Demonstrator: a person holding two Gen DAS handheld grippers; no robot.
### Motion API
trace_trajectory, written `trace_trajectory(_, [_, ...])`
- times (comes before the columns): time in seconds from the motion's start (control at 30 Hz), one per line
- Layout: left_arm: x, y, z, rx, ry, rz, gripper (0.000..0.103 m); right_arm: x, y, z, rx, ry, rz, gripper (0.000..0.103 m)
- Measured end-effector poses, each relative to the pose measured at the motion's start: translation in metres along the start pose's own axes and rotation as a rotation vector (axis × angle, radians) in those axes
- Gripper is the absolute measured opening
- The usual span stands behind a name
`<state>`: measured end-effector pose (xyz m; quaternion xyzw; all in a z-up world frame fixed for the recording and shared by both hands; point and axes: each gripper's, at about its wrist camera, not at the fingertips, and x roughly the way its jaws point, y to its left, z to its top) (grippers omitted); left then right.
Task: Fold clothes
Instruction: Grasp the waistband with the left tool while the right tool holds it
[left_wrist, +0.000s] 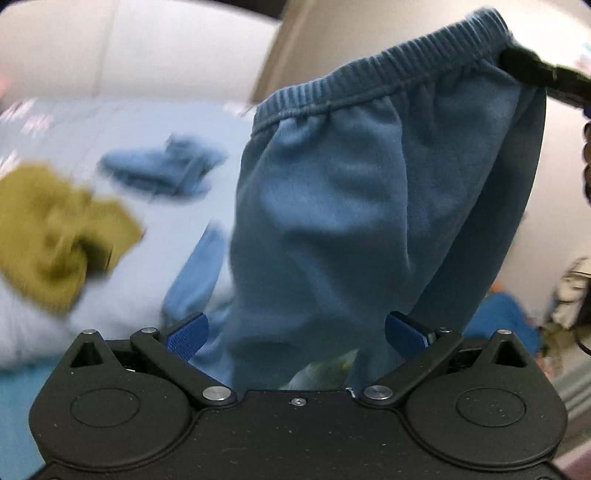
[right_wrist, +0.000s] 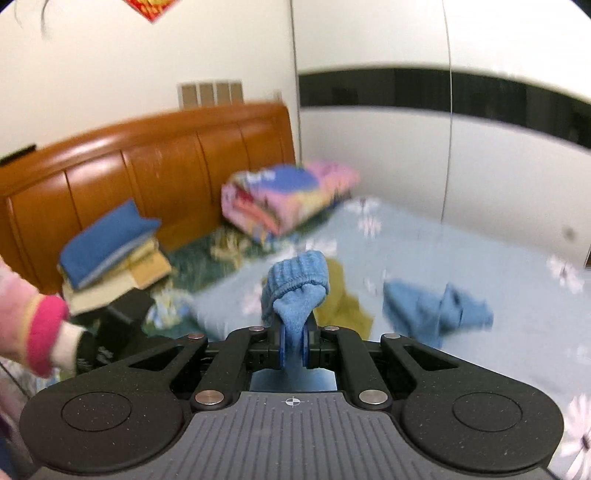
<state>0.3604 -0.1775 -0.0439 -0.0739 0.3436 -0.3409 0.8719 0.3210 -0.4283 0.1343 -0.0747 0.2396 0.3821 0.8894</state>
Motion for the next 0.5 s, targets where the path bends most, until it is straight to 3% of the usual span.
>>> trace_trajectory(0.23, [-0.086, 0.004, 0.048, -0.066, -0.230, -0.243, 0.101, -0.067, 0.066, 0.047, -0.067, -0.120, -0.099, 0.006])
trace_trajectory(0.5, [-0.099, -0.020, 0.042, -0.165, -0.203, -0.519, 0.101, -0.110, 0.157, 0.075, -0.152, -0.168, -0.226, 0.006])
